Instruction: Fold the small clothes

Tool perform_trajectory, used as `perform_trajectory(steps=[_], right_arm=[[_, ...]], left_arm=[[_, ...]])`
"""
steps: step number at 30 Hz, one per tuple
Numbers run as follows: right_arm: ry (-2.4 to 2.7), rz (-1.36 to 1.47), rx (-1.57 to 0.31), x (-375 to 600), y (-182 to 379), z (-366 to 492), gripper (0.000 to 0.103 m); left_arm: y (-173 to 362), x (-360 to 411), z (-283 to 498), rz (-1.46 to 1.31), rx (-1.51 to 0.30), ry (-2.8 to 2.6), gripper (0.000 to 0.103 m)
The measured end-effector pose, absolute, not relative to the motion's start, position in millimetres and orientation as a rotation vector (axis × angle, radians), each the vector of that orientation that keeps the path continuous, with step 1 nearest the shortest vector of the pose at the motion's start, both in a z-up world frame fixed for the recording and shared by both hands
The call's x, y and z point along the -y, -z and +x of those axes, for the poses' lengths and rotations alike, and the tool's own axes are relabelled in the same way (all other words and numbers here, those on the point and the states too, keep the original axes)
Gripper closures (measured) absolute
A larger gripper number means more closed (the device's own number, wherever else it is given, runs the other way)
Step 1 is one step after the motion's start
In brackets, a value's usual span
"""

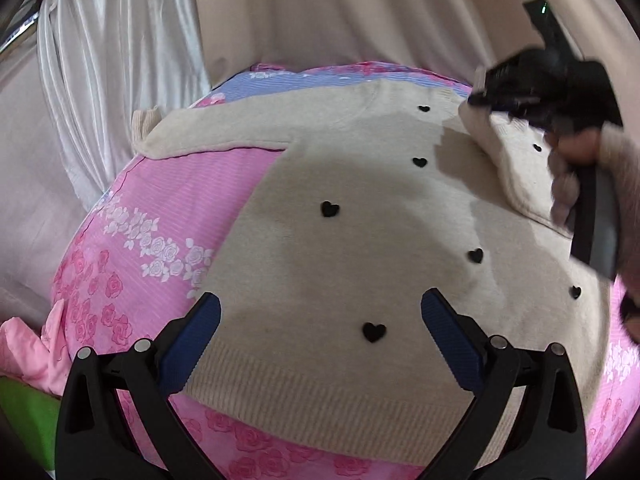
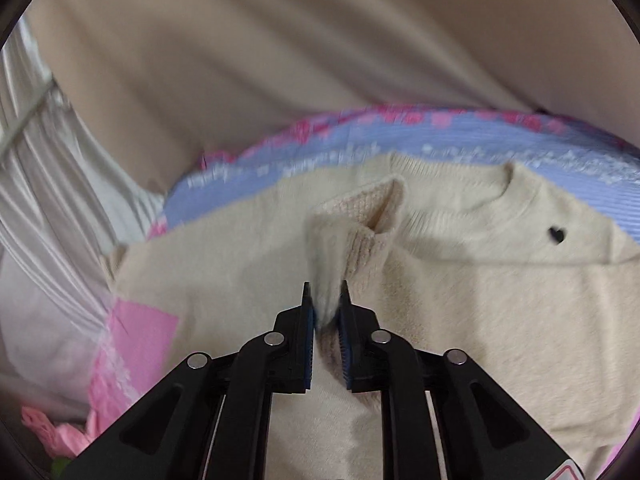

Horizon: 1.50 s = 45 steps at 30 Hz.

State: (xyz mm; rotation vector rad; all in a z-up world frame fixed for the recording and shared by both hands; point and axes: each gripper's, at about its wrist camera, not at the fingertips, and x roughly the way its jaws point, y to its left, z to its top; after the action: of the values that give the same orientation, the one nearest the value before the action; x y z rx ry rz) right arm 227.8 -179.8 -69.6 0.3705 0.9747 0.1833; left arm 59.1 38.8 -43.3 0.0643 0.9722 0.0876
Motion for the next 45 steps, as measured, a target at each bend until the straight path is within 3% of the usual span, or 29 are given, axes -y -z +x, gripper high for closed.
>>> perform_trajectory(steps=[3,5,6,11,15,16,18,19,20,21,27,28,29,30,32,39,45], right_arm=[[-0.158,0.314,-0.913,180,53,204,0.074],[-0.089,0.266,-0.833,199,37,175,0.054],[-0.042,0.257,-0.806,211,31,160,0.051],[0.211,0.284,-0.858,290,45,90,0.049],[0.357,0.315,-0.963,339,83,44,0.049],[0.378,0.325,-0.980,345,93,35,0.049],[0.394,0.358,-1.005,357,110,24,0.049],[0.391,0.380,-1.009,360,116,23,0.049],[0.386,0.395,-1.010,362,121,23,0.049],[0.378,0.406,-1.008,364,125,23,0.049],[0.330,0.417,-1.016,356,147,55,0.049],[0.322,0.422,-1.013,355,149,61,0.054],[0.315,0.430,-1.011,354,149,65,0.073],[0.312,0.443,-1.010,353,147,68,0.082],[0.309,0.473,-0.984,355,145,70,0.090],[0.287,0.472,-1.015,361,150,66,0.092],[0.269,0.410,-0.897,350,81,32,0.083]], left_arm=[[43,-43,73,0.045,-0.969,-0.065,0.005],[43,-38,90,0.026,-0.960,-0.034,0.005],[44,-35,103,0.014,-0.959,-0.011,0.005],[65,1,184,-0.086,-1.013,0.092,0.005],[110,22,250,-0.229,-1.157,0.098,0.007],[118,22,260,-0.279,-1.180,0.090,0.022],[121,23,273,-0.320,-1.163,0.030,0.036],[116,27,279,-0.320,-1.138,0.057,0.070],[115,31,285,-0.312,-1.145,0.095,0.086],[111,34,291,-0.312,-1.150,0.124,0.093],[70,28,307,-0.291,-1.034,0.133,0.094],[66,23,310,-0.293,-1.017,0.119,0.094],[62,19,315,-0.295,-1.001,0.098,0.094],[60,13,317,-0.299,-0.992,0.076,0.094],[62,-2,322,-0.320,-1.001,0.044,0.094],[115,-13,322,-0.246,-1.117,-0.030,0.094],[115,-17,323,-0.245,-1.105,-0.016,0.092]])
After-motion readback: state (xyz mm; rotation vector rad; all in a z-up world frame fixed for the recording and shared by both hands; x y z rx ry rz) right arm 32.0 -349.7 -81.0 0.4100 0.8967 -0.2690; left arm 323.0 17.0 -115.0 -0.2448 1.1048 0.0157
